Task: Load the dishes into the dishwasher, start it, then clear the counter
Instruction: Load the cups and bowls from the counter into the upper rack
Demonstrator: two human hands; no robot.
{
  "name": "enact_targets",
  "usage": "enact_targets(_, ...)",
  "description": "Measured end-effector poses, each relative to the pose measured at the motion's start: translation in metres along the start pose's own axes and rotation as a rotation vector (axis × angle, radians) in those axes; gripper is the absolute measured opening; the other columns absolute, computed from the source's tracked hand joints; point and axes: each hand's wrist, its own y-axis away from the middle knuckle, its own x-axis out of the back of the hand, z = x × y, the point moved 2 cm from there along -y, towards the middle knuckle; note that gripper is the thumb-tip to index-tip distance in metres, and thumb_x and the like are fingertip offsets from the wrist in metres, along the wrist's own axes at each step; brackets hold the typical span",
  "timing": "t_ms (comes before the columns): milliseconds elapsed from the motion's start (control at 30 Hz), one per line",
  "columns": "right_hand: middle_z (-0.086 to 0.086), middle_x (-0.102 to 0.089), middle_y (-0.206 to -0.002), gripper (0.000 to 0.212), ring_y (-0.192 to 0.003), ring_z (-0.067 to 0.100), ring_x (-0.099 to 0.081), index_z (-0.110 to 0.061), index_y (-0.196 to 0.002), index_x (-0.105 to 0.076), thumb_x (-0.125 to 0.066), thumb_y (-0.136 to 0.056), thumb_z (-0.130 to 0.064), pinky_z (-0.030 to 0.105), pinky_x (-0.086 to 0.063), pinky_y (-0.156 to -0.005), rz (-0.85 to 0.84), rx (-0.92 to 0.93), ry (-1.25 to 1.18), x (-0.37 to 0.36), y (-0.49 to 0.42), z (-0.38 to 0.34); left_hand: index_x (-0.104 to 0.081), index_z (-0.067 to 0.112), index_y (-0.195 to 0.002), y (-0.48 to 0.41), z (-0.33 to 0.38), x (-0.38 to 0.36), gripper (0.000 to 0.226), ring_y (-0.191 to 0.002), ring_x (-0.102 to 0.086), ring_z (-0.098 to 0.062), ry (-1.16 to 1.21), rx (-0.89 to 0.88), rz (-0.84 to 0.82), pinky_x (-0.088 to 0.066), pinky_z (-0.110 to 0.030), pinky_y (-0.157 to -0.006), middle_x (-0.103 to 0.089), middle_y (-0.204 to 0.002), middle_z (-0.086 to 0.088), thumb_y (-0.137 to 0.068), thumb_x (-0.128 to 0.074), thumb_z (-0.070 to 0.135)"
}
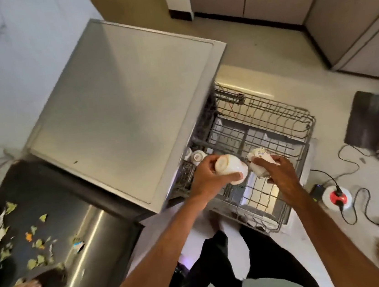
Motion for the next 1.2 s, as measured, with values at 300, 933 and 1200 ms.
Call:
enact_targets(300,0.007,-0.072,-0.106,0.064,-0.085,0.016,-0.069,-0.013,-0.124,-0.061,-0.087,-0.073,-0.041,0.029,-0.049,-0.061,0.152,-0.159,-0.112,0.012,-0.067,0.092,-0.042,0.041,-0.106,-0.074,-0.088,-0.06,0.074,-0.085,-0.066,-0.011,-0.435,-0.001,0.05,-0.06,-0.039,-0.071,-0.066,-0.099,0.009,-0.047,-0.085,0.049)
enact_targets(933,-0.005,-0.067,-0.102,0.058,-0.085,0.011,-0.066,-0.019,-0.121,-0.055,-0.084,-0.076,-0.039,0.027,-0.051,-0.064,0.27,-0.122,-0.147,0.026,-0.092,0.145,-0.056,0.019,-0.111,-0.145,-0.145,-0.135,0.073,-0.102,-0.052,-0.022,-1.209,-0.377,0.216,-0.037,-0.04,-0.086,-0.068,-0.103,0.0,-0.06,-0.081,0.063)
enact_targets(1200,-0.002,-0.066,-0.108,0.066,-0.09,0.013,-0.067,-0.022,-0.122,-0.055,-0.086,-0.07,-0.048,0.03,-0.056,-0.066,0.286,-0.112,-0.052,0.022,-0.096,0.153,-0.061,0.008,-0.111,-0.158,-0.16,-0.154,0.08,-0.106,-0.054,-0.028,-1.36,-0.331,0.167,-0.037,-0.042,-0.085,-0.072,-0.097,-0.007,-0.057,-0.084,0.062)
